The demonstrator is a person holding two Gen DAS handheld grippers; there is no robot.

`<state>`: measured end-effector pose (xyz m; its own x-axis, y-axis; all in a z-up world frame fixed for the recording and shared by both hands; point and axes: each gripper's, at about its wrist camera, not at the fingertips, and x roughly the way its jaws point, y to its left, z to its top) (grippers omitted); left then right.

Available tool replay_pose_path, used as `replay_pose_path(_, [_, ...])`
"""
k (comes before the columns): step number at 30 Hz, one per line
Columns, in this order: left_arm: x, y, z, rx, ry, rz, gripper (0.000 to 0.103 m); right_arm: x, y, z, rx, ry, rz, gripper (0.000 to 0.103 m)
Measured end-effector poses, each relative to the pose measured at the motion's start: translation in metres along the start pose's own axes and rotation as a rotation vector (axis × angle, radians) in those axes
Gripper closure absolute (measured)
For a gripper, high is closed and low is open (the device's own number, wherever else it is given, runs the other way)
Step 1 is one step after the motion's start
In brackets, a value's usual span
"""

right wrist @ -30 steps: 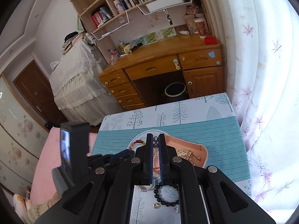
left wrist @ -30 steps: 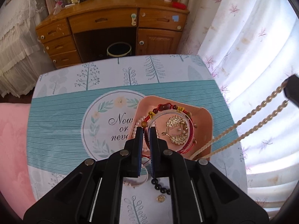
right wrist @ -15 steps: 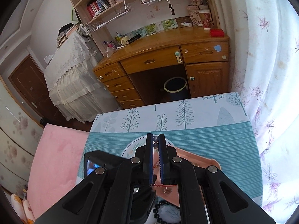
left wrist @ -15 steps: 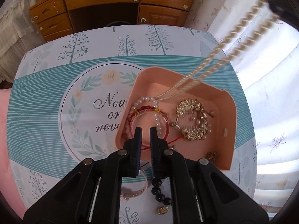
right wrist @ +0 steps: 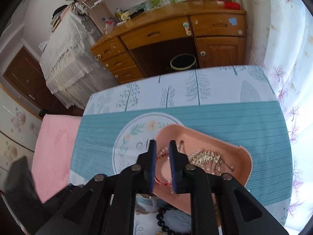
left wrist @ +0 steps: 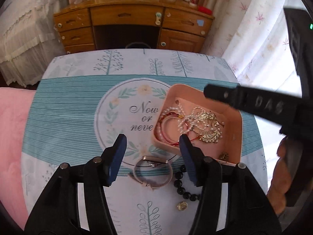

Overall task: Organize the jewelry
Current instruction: 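Carry the bracelet and necklace into the pink box and open both tools, then withdraw both tools and move right tool toward the black bead bracelet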

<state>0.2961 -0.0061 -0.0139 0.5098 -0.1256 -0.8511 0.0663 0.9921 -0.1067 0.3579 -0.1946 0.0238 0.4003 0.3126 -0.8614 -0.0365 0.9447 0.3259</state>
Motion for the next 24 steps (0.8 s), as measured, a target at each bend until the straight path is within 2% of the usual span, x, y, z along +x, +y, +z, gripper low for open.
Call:
replay_pose_path(4, [-0.017, 0.005, -0.009, -0.010, -0.035, 0.033, 0.050, 0.011, -0.004, -0.024, 0.017, 0.038, -0.024, 0.082])
replay_pose_path(11, [-0.047, 0.006, -0.028, -0.014, -0.072, 0.042, 0.050, 0.002, -0.005, -0.066, 0.031, 0.038, -0.045, 0.081])
replay_pose_path(18, [-0.076, 0.010, -0.044, -0.018, -0.102, 0.033, 0.050, -0.039, 0.005, -0.094, -0.001, 0.003, -0.061, 0.082])
replay_pose_path(24, [-0.111, 0.017, -0.053, -0.023, -0.165, 0.051, 0.050, -0.087, 0.026, -0.113, -0.052, -0.072, -0.089, 0.082])
